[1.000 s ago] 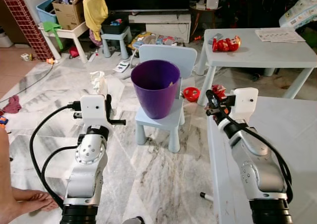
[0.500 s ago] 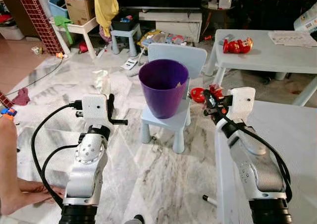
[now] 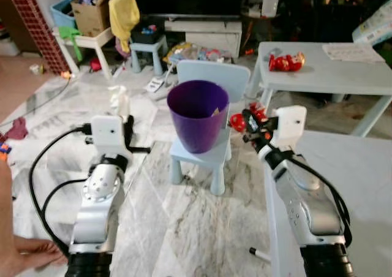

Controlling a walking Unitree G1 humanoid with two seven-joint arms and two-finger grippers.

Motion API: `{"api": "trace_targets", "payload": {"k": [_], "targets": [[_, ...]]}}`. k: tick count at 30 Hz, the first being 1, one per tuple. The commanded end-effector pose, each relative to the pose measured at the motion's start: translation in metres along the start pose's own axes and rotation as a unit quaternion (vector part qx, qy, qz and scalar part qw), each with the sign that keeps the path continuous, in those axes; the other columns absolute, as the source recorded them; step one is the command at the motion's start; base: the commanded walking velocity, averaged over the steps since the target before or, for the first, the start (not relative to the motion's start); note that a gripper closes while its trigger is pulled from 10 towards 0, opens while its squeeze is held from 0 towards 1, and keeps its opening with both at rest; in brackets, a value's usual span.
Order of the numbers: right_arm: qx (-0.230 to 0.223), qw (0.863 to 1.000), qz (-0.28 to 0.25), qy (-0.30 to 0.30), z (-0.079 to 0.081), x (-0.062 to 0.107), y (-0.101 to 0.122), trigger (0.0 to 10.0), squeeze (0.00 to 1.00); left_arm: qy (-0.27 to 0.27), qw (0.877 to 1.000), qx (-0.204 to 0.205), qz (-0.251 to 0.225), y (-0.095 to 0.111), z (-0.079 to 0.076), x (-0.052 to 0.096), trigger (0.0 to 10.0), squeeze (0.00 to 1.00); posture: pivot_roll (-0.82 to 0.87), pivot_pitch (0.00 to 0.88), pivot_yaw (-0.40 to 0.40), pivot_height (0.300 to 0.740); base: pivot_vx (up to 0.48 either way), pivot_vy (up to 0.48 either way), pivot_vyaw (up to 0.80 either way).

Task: Picking trash to rubbish bin

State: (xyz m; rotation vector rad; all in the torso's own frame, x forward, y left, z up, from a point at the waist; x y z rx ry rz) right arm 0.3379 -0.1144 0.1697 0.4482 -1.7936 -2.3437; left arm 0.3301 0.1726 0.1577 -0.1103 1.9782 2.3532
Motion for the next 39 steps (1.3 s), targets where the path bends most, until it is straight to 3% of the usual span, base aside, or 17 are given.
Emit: {"api": "trace_targets", "payload": {"k": [1,26,39], "targets": [[0.001,1.000,0.000,-0.014,-0.0088,0.0036,0.0010,10.0,0.00,-0.011,1.000,0.006,-0.011,0.0070,-0.0084,-0.0015,10.0,0.00,0.02,0.063,0.004,0.740,0.424,0.000,0.00],[0.005,1.000,0.001,-0.010,-0.0096,0.0044,0.0008,10.0,0.00,-0.013,1.000,0.011,-0.003,0.0033,-0.0114,-0.0011,10.0,0.00,0.01,0.065,-0.001,0.740,0.427,0.000,0.00],[0.005,1.000,0.003,-0.011,-0.0099,0.0047,0.0000,10.0,0.00,0.001,1.000,0.030,0.008,-0.0002,-0.0136,-0.0030,10.0,0.00,0.01,0.066,-0.003,0.740,0.000,0.000,0.00]]}}
Point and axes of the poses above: a point about 5 cm out from each wrist's last joint towards the gripper, its own x axis pointing back from the gripper into the wrist, its own y axis along the axis of the wrist's last joint, z = x × y, the point moved 3 cm from there along -x, pointing out of the wrist towards the gripper, and after that the axes turned 8 degrees about -x, right-handed, at the moved point
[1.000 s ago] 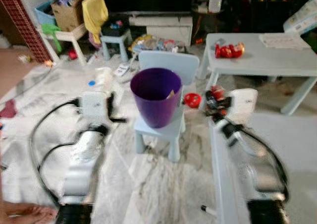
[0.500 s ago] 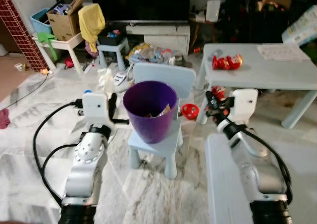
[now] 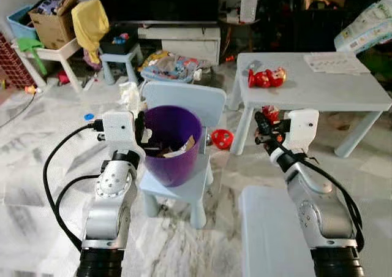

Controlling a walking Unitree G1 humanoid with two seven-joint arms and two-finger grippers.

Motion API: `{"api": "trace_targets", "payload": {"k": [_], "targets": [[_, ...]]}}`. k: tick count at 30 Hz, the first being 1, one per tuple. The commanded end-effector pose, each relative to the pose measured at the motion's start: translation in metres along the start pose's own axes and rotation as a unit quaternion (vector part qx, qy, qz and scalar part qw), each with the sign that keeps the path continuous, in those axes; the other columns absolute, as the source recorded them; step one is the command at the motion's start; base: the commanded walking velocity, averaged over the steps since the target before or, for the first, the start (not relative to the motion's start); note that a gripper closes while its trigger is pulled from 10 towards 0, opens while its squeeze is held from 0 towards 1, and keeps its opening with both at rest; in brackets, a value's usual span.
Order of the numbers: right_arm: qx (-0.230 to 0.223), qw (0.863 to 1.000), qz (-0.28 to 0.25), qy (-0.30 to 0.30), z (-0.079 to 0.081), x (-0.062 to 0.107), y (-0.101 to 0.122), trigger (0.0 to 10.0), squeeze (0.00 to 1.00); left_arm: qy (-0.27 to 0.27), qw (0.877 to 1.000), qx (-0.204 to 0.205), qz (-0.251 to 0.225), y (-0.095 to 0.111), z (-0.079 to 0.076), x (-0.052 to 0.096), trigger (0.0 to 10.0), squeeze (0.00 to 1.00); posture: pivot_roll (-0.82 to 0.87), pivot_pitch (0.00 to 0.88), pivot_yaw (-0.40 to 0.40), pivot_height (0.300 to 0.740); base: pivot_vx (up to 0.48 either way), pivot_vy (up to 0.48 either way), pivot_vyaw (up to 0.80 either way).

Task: Picking trash to rubbish bin

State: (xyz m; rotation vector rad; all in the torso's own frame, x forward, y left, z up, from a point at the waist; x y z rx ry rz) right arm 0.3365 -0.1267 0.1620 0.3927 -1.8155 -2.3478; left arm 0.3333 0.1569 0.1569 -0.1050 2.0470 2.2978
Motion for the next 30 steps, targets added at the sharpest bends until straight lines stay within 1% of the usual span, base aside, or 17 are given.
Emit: {"api": "trace_targets", "payload": {"k": [1,12,30], "targets": [[0.001,1.000,-0.006,0.007,0.0027,-0.0013,0.0040,10.0,0.00,-0.001,1.000,0.005,0.006,-0.0017,0.0018,0.0002,10.0,0.00,0.01,0.065,-0.002,0.740,0.000,0.000,0.00],[0.000,1.000,-0.006,0.006,0.0029,-0.0018,0.0040,10.0,0.00,-0.001,1.000,0.010,0.010,-0.0026,0.0017,-0.0003,10.0,0.00,0.01,0.066,-0.002,0.740,0.000,0.000,0.00],[-0.001,1.000,-0.007,0.007,0.0032,-0.0029,0.0040,10.0,0.00,-0.003,1.000,0.012,0.014,-0.0040,0.0021,-0.0008,10.0,0.00,0.02,0.061,-0.001,0.740,0.000,0.334,0.00]]}}
Point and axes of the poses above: a point about 5 cm out from each wrist's last joint towards the gripper, its own x axis pointing back from the gripper into the wrist, its own y axis along the axis of the wrist's last joint, z = x × y, the point moved 3 cm from there along -x, pointing out of the wrist towards the gripper, and after that the axes turned 8 degrees about -x, right-handed, at the moved point
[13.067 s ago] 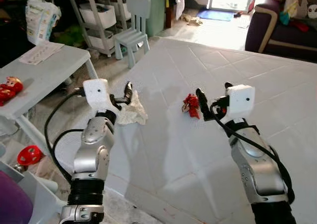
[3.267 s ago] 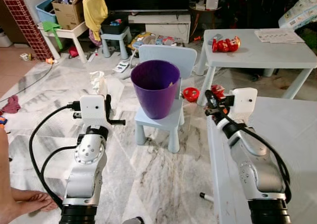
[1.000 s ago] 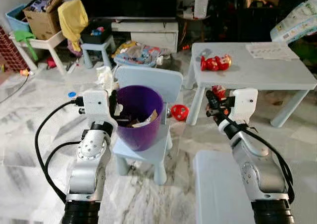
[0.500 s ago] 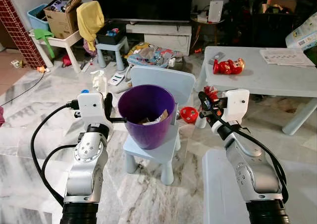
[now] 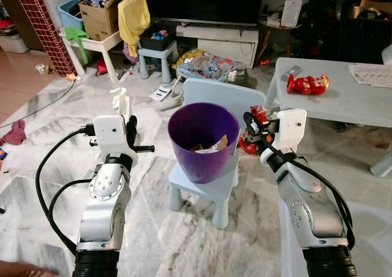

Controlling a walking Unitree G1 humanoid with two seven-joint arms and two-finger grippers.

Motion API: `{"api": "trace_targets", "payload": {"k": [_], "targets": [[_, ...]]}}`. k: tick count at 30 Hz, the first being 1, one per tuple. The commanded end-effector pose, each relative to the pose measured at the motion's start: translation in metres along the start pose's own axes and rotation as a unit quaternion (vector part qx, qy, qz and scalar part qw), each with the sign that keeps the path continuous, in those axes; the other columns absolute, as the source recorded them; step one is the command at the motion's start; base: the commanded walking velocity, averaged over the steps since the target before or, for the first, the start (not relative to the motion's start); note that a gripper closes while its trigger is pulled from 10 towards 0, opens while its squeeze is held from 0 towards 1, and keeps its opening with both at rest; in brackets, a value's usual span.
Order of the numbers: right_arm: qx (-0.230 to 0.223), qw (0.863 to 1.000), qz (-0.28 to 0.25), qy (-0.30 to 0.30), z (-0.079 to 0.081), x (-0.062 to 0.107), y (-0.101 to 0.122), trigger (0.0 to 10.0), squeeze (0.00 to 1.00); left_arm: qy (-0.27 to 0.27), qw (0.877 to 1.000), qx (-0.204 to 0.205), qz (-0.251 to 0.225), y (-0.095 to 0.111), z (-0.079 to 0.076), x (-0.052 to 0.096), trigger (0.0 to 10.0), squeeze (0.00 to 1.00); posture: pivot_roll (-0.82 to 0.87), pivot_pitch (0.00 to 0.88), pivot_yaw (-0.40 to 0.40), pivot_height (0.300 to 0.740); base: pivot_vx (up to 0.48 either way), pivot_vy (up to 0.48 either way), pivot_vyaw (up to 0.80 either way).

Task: Picking trash to rubbish bin

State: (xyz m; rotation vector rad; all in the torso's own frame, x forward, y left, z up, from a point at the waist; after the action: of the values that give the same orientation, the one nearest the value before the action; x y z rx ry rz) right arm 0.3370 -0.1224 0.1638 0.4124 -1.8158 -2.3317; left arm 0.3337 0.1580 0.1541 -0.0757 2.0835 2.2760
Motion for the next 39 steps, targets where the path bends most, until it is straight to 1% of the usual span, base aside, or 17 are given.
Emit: {"api": "trace_targets", "payload": {"k": [1,19,24,26,29,30,33,39], "targets": [[-0.004,1.000,-0.007,-0.002,-0.0011,-0.0009,0.0034,10.0,0.00,0.001,1.000,-0.002,0.005,-0.0011,0.0012,-0.0006,10.0,0.00,0.02,0.061,-0.001,0.740,0.000,0.360,0.00],[-0.005,1.000,-0.006,-0.004,-0.0009,-0.0004,0.0021,10.0,0.00,0.000,1.000,-0.005,0.010,-0.0036,0.0015,0.0003,10.0,0.00,0.02,0.063,-0.001,0.740,0.000,0.417,0.00],[-0.005,1.000,-0.006,-0.004,-0.0015,-0.0005,0.0023,10.0,0.00,-0.003,1.000,-0.002,0.002,-0.0014,-0.0003,0.0007,10.0,0.00,0.01,0.064,-0.002,0.740,0.000,0.000,0.00],[-0.004,1.000,-0.007,-0.004,-0.0018,-0.0007,0.0026,10.0,0.00,-0.014,1.000,0.000,-0.005,0.0008,-0.0030,0.0013,10.0,0.00,0.01,0.063,-0.002,0.740,0.000,0.000,0.00],[-0.004,1.000,-0.009,-0.004,-0.0018,-0.0009,0.0035,10.0,0.00,-0.014,1.000,0.016,-0.002,0.0005,-0.0032,0.0014,10.0,0.00,0.01,0.062,-0.002,0.740,0.000,0.000,0.00],[-0.003,1.000,-0.011,-0.006,-0.0020,-0.0011,0.0047,10.0,0.00,-0.016,0.999,0.030,-0.003,0.0009,-0.0026,0.0011,10.0,0.00,0.01,0.063,-0.002,0.740,0.000,0.000,0.00],[-0.003,1.000,-0.013,-0.009,-0.0028,-0.0011,0.0057,10.0,0.00,-0.017,0.999,0.033,-0.004,0.0015,-0.0020,0.0008,10.0,0.00,0.01,0.063,-0.002,0.740,0.000,0.000,0.00],[-0.002,1.000,-0.014,-0.012,-0.0048,-0.0011,0.0065,10.0,0.00,-0.015,0.999,0.037,0.000,0.0010,-0.0008,0.0001,10.0,0.00,0.01,0.063,-0.004,0.740,0.292,0.000,0.00]]}}
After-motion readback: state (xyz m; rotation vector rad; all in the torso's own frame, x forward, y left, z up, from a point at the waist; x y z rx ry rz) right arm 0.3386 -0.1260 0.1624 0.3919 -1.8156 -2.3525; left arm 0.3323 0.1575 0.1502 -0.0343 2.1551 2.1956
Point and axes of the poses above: a point about 5 cm out from each wrist's last joint towards the gripper, its own x axis pointing back from the gripper into the wrist, its own y axis along the axis of the wrist's last joint, z = x × y, the point moved 3 cm from there along -x, pointing out of the wrist towards the gripper, and after that the axes turned 8 degrees about -x, right-handed, at the moved point
